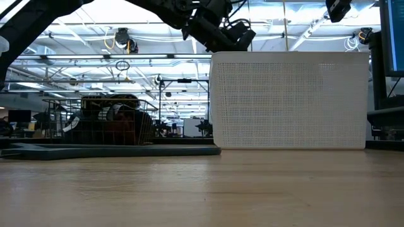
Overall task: Pick & Place Cloths
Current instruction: Put the blue shirt into the white bin
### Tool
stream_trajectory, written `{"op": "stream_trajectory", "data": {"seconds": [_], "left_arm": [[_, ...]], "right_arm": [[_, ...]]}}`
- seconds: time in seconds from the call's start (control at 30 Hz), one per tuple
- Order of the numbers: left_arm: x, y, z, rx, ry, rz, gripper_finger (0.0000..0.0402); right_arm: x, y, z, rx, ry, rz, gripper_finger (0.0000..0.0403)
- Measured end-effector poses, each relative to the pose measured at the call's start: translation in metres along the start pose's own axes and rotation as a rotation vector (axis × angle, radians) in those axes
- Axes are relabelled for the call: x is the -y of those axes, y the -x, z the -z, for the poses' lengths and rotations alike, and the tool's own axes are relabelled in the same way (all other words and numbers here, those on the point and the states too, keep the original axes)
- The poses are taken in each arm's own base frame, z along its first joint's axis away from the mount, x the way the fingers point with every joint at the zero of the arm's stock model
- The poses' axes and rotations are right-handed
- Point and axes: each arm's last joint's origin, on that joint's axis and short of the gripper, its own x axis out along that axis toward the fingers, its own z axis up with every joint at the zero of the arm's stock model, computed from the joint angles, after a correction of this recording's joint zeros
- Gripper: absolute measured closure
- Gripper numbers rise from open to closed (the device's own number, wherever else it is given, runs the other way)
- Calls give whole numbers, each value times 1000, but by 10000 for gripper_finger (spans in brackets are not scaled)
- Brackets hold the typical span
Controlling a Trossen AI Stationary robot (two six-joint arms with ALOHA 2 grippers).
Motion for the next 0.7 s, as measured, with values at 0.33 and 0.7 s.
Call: {"op": "stream_trajectory", "data": {"seconds": [0.33,0.7], "left_arm": [[3,0,1,-13,0,18,357],[11,0,1,-13,-9,36,353]], "right_arm": [[0,0,-1,8,-3,-2,403],[-1,0,-4,35,8,-7,403]]}}
